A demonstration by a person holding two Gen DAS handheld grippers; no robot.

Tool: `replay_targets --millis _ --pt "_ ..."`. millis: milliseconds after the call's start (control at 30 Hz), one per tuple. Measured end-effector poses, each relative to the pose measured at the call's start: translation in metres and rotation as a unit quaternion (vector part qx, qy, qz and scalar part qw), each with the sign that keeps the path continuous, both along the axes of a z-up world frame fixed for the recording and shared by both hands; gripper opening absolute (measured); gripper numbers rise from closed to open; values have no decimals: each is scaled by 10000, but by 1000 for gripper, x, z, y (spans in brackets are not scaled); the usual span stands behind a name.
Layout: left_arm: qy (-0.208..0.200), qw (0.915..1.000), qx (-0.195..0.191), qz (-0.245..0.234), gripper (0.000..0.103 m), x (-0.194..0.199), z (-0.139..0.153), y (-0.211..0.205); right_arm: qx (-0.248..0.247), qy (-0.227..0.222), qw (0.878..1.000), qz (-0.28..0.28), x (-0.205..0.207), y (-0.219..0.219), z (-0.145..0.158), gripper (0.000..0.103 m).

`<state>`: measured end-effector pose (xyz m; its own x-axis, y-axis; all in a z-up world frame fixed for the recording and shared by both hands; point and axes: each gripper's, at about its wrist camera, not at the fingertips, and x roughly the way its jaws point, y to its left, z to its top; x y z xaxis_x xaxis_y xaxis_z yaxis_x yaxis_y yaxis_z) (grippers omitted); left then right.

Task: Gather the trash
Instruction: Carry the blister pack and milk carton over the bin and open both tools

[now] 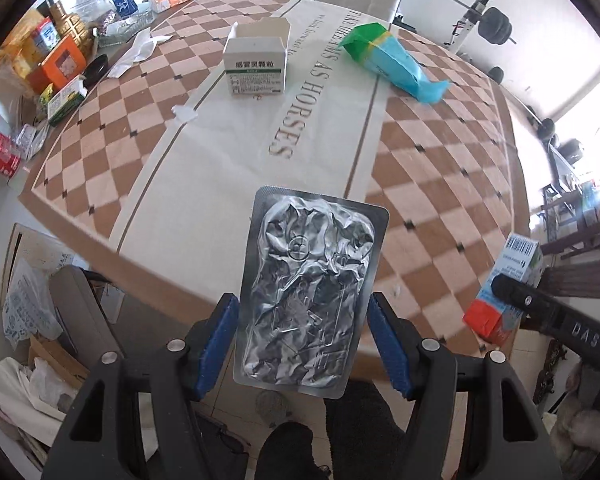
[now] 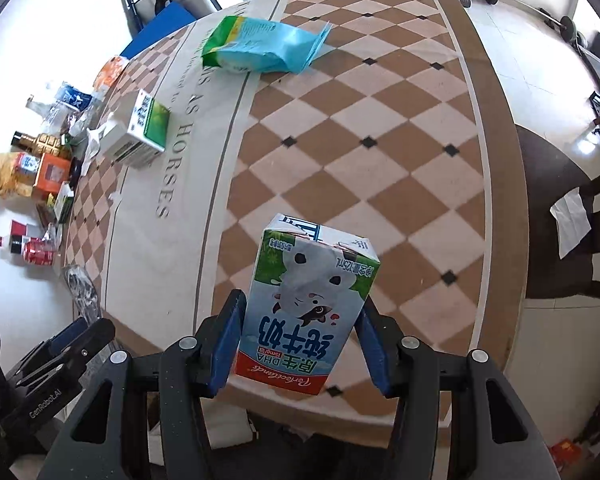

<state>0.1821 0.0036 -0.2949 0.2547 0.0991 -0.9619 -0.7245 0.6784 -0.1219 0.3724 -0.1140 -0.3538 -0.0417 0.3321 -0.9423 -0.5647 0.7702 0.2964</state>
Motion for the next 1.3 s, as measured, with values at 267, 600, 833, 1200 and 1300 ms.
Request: replay_targets --millis 267,600,833,1200,1300 --pt "74 9996 -266 44 63 -55 -22 -40 -178 174 9995 191 -110 -68 -6 56" --pt "748 9920 -968 318 63 -85 -132 -62 -884 804 9911 587 -172 -104 -108 56" --pt "1030 9793 -1634 602 63 -81 -254 -53 -1367 886 9813 1029 -183 -103 -224 56" --pt "1122 9701 -2090 517 63 -47 -417 -39 -1932 639 9714 1226 -155 -67 -412 56" --pt "1199 9694 -2105 403 63 -38 -435 -40 -2068 603 9678 1302 -150 -59 -451 56"
